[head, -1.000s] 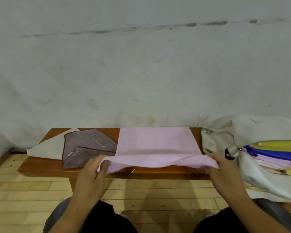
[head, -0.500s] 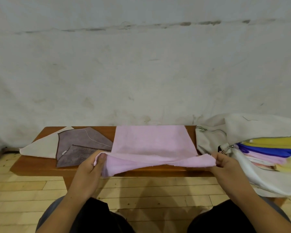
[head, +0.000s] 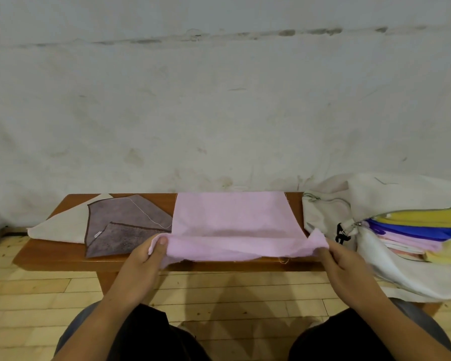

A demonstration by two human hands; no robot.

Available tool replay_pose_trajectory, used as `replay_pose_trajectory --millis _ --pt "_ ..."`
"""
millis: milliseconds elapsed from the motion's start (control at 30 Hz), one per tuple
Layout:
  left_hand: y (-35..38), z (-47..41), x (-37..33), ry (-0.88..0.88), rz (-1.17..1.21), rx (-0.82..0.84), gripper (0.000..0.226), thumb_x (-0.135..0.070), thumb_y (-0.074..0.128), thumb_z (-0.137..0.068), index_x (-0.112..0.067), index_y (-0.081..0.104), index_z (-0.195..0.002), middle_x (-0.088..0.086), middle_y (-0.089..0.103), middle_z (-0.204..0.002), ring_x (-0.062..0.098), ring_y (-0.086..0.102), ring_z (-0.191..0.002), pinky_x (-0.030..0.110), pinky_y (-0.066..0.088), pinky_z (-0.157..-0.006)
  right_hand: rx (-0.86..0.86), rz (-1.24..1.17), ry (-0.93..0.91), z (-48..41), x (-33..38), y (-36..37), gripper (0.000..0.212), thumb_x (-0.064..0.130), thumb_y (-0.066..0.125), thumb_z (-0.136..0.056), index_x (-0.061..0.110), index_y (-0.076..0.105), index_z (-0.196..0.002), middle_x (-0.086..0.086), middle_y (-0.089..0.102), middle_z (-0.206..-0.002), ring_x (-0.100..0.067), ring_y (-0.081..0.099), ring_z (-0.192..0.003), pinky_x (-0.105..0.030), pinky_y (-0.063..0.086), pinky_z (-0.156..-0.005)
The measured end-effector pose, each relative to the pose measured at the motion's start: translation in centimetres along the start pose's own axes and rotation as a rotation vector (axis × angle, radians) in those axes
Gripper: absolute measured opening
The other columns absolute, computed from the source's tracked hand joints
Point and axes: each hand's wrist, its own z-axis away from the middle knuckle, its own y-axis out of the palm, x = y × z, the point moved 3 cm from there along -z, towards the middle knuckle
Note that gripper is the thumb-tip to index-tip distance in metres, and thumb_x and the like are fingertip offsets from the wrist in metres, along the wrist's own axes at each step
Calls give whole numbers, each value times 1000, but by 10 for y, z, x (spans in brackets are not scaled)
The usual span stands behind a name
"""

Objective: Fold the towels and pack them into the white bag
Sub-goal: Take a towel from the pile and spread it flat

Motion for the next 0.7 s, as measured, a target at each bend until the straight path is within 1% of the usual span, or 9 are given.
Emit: replay_pose_trajectory --millis 67,167,200,267,367,433,500,600,700 --pt "1 -2 1 1 -43 3 19 -45 38 -104 -41 55 -110 -9 63 -105 8 58 -94 29 42 -85 29 19 -33 1 -2 3 23 33 47 -102 50 61 -98 24 69 -86 -1 63 -85 -18 48 -69" --pt "3 2 4 -7 -158 109 18 -52 33 -102 -56 50 -100 -30 57 -97 -3 56 -94 16 40 -76 176 124 14 8 -14 11 21 33 43 -105 43 62 -107 16 71 -92 5 61 -90 -13 46 -72" --pt "5 4 5 -23 -214 153 19 -54 32 -102 -56 50 -97 -31 55 -95 -4 56 -92 12 38 -73 253 191 72 10 -21 16 27 44 38 -105 36 62 -113 12 70 -98 2 62 -90 -13 46 -75" --pt "10 6 7 -57 -303 216 19 -53 31 -104 -54 44 -90 -29 50 -87 -6 50 -82 7 32 -66 342 329 142 14 -31 21 63 68 23 -98 25 59 -126 6 67 -108 -4 60 -93 -14 44 -85" --pt "14 4 10 -38 -293 225 19 -52 31 -104 -56 46 -93 -32 51 -88 -9 49 -83 11 35 -72 216 147 110 13 -28 19 19 33 41 -107 38 58 -114 11 68 -103 1 59 -90 -13 44 -85" --pt "12 0 14 -23 -241 185 21 -53 31 -103 -58 50 -98 -34 55 -93 -8 53 -88 19 39 -80 157 47 97 11 -22 17 23 28 44 -106 43 60 -102 19 72 -96 7 61 -92 -3 40 -75" --pt "12 -7 16 -7 -200 144 23 -51 32 -104 -56 53 -100 -28 62 -94 -4 58 -91 16 41 -78 121 -34 101 5 -19 18 27 29 42 -107 47 62 -102 31 68 -101 16 59 -96 -3 40 -74" --pt "15 -15 15 28 -220 110 21 -47 31 -104 -55 50 -99 -20 63 -94 -2 59 -91 10 40 -74 71 -122 128 -5 -19 21 28 33 41 -107 44 66 -104 20 72 -99 9 62 -95 -19 46 -78" --pt "20 -23 12 45 -197 92 20 -51 31 -102 -56 50 -100 -22 63 -92 -2 60 -90 9 41 -73 25 -171 150 -15 -21 22 28 32 42 -107 38 68 -103 19 72 -97 3 63 -94 -25 49 -79"
